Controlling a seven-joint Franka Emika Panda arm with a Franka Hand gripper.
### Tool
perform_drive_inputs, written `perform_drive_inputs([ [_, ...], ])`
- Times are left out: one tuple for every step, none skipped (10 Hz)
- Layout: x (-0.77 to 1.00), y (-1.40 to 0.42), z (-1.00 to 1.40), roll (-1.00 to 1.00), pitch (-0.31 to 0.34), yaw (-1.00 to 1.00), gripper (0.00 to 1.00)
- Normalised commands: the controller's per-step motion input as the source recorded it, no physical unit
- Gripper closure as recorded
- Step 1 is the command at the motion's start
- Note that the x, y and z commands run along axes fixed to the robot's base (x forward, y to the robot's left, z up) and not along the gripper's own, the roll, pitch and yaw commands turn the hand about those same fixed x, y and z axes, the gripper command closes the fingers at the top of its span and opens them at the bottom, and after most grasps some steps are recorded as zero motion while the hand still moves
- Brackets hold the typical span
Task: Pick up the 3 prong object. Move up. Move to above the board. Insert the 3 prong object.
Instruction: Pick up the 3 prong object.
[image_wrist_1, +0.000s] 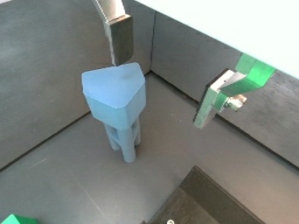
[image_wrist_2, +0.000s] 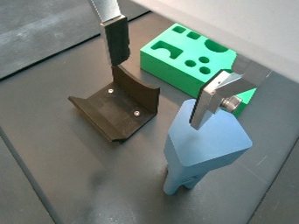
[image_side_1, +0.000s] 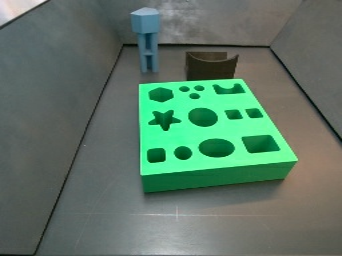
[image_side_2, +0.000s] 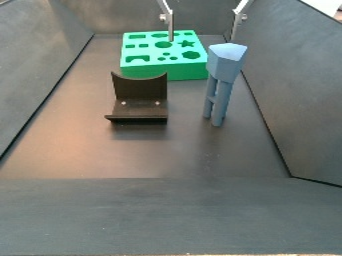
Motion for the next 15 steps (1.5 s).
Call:
perform_drive_inputs([
  [-0.18, 0.00, -0.02, 0.00, -0.069, -0.04, 0.00],
  [-0.23, 0.01, -0.05, 0.00, -0.059, -0.08, 0.00],
  [-0.27, 0.03, -0.08, 0.00, -0.059, -0.08, 0.00],
  [-0.26, 0.04, -0.07, 0.00, -0.070, -0.09, 0.00],
  [-0.23, 0.02, -0.08, 0.00, -0.069, -0.12, 0.00],
  [-0.19, 0.00, -0.13, 0.00, -0.107, -0.18, 0.00],
  [-0.12, 0.00, -0.15, 0.00, -0.163, -0.23, 0.00],
  [-0.14, 0.00, -0.16, 0.00, -0.191, -0.24, 0.00],
  [-0.09, 0.00, -0.11, -0.01, -0.159, -0.23, 0.00],
  [-0.10, 0.00, -0.11, 0.00, -0.111, -0.19, 0.00],
  [-0.10, 0.00, -0.05, 0.00, -0.076, -0.18, 0.00],
  [-0.09, 0.00, -0.11, 0.00, -0.096, -0.18, 0.00],
  [-0.10, -0.04, -0.14, 0.00, -0.164, -0.25, 0.00],
  [-0.14, -0.04, -0.10, 0.00, -0.156, -0.23, 0.00],
  [-0.19, -0.07, -0.14, 0.00, -0.136, -0.23, 0.00],
])
